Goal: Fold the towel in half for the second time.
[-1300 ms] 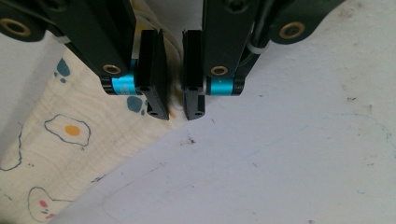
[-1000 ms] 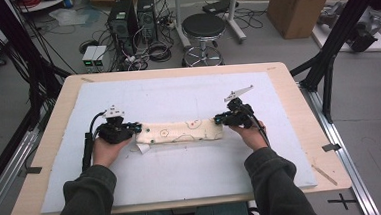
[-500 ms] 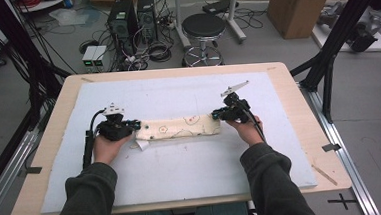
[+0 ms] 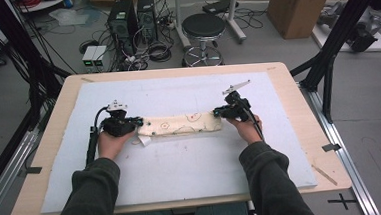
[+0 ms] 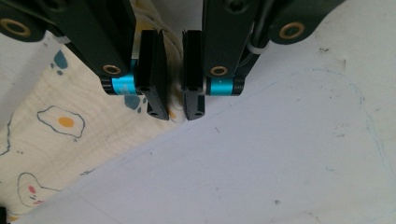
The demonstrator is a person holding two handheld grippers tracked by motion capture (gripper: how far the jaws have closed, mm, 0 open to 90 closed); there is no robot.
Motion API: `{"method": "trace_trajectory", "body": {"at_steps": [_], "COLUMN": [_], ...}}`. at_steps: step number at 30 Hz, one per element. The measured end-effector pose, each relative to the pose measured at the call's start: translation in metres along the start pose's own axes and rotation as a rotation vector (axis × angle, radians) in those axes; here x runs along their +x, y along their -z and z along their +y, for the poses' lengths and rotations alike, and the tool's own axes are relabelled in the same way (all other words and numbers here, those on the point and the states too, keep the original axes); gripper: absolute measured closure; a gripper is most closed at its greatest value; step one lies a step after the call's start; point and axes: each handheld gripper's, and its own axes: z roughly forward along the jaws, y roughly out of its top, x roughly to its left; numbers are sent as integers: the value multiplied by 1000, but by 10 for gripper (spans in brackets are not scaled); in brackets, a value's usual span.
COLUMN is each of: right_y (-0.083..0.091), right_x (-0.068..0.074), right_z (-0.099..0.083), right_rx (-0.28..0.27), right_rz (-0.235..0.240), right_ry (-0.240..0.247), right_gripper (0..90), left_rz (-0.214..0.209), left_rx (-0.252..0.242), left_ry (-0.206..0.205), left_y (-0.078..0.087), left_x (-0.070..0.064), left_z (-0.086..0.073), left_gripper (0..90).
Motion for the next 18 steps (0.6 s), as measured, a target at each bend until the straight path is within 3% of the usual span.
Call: {"method": "trace_trajectory", "body": {"at_steps": [6, 9, 14, 18], "right_y": [-8, -9, -4, 6], "right_x": [-6, -7, -8, -11], "right_z": [-4, -5, -5, -5], "right_rx": [35, 36, 4, -38], "right_rz": [-9, -11, -10, 5], "right_ry": [-13, -24, -43, -70], "right_gripper": [796, 758, 648, 616], "left_rz": [20, 27, 25, 20], "left_rx": [26, 45, 34, 20], "left_ry": [-26, -21, 6, 4], "left_y": [-8, -11, -4, 4], "left_x": [-1, -1, 3, 5], "left_z": [4, 2, 3, 5], "left_gripper": [805, 772, 650, 600]}}
